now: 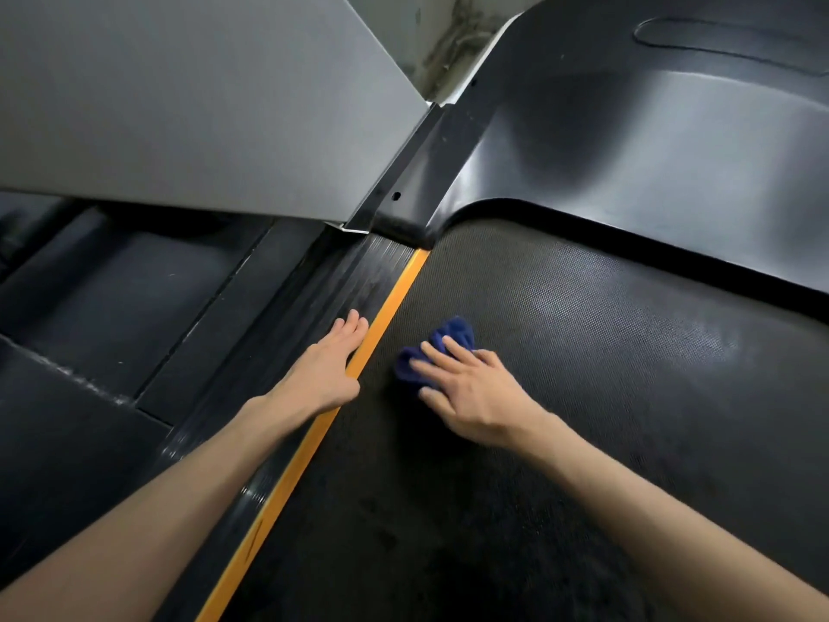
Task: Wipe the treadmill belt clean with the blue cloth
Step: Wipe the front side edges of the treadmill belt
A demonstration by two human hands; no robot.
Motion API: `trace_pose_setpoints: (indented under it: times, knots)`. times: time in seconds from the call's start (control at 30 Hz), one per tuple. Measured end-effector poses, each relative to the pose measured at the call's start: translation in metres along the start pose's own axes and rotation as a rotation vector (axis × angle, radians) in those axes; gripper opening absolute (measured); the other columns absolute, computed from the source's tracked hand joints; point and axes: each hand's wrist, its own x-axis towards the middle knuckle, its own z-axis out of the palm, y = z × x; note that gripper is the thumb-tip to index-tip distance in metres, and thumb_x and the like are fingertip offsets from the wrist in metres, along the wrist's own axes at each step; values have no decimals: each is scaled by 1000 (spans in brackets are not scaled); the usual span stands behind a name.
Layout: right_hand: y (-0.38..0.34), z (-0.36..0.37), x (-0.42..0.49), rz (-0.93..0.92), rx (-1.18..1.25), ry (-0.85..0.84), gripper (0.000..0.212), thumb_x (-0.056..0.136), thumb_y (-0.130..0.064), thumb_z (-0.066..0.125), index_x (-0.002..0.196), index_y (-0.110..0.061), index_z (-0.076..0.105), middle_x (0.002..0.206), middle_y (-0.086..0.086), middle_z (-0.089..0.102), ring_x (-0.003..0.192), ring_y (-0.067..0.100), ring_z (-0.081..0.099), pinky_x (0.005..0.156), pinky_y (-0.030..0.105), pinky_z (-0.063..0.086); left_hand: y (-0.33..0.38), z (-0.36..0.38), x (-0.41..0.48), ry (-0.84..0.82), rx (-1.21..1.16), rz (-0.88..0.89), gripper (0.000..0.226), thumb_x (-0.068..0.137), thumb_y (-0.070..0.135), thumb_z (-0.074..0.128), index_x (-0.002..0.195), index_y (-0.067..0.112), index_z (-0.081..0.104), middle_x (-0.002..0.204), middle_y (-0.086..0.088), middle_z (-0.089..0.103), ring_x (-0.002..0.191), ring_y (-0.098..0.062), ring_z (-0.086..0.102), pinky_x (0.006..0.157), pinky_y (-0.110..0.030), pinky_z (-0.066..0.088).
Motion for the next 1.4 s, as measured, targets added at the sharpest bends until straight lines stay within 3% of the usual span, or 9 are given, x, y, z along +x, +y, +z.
trace_pose_setpoints:
  times: [0.13, 0.4, 0.57, 0.63, 0.73, 0.87, 1.0, 1.17, 1.4]
  knots:
    - [-2, 18, 3, 119, 9, 133, 73, 87, -68, 4, 139, -35, 43, 157, -7, 18, 146, 16, 4, 116, 47, -9, 4, 2, 0, 7, 53, -22, 89, 80, -8, 50, 151, 20, 4, 157, 6, -6, 145, -15, 1, 114, -34, 21]
    - [28, 37, 13, -30, -158, 309, 37, 87, -26, 39, 102, -14, 71, 130, 11, 58, 118, 36, 55, 93, 48, 48, 3, 3, -1, 40, 27, -24, 87, 80, -6, 50, 151, 22, 7, 157, 8, -3, 145, -14, 3, 112, -36, 29]
    - [134, -4, 15, 716, 34, 620, 35, 93, -13, 50, 127, -6, 57, 150, 29, 22, 134, 49, 28, 110, 52, 26, 1, 5, 1, 36, 34, -6, 88, 81, -5, 51, 151, 22, 4, 157, 7, -6, 145, -16, 1, 110, -36, 34]
    - [116, -5, 27, 773, 122, 648, 37, 93, -10, 50, 129, -5, 54, 151, 29, 17, 134, 47, 27, 111, 48, 25, 1, 3, 2, 33, 34, 1, 88, 81, -5, 51, 151, 21, 4, 157, 7, -6, 145, -16, 1, 110, -35, 32]
    - [35, 28, 46, 424, 94, 645, 31, 87, -2, 51, 116, -3, 61, 141, 26, 38, 115, 40, 49, 101, 40, 36, 0, 6, 0, 53, -2, -5, 91, 79, -8, 50, 151, 23, 3, 156, 10, -7, 144, -13, -1, 107, -33, 33]
    - [-28, 59, 12, -268, 37, 216, 38, 95, -22, 37, 121, -9, 61, 145, 11, 43, 129, 27, 46, 109, 32, 21, -8, 7, 1, 40, -51, 18, 91, 79, -7, 50, 150, 27, 6, 156, 14, -5, 144, -8, -2, 113, -32, 23]
    - [51, 9, 20, 10, 49, 419, 41, 98, -27, 34, 118, -2, 60, 120, 21, 59, 110, 36, 56, 95, 41, 39, -8, 4, 3, 26, -62, 5, 87, 82, -6, 50, 150, 27, 7, 156, 13, -3, 144, -11, 1, 108, -31, 31]
    - [98, -1, 43, 569, 112, 598, 40, 84, 0, 39, 119, 0, 59, 144, 21, 41, 129, 41, 41, 108, 42, 30, -4, 8, 0, 31, 11, 17, 91, 81, -5, 51, 150, 23, -1, 156, 10, -11, 144, -12, -6, 105, -36, 40]
    - [7, 52, -34, -342, 37, 212, 37, 98, -21, 34, 119, -9, 63, 148, 7, 37, 137, 25, 35, 114, 34, 20, -4, 12, -1, 51, -34, -5, 93, 79, -10, 49, 150, 24, 1, 156, 11, -11, 144, -11, -5, 111, -43, 30]
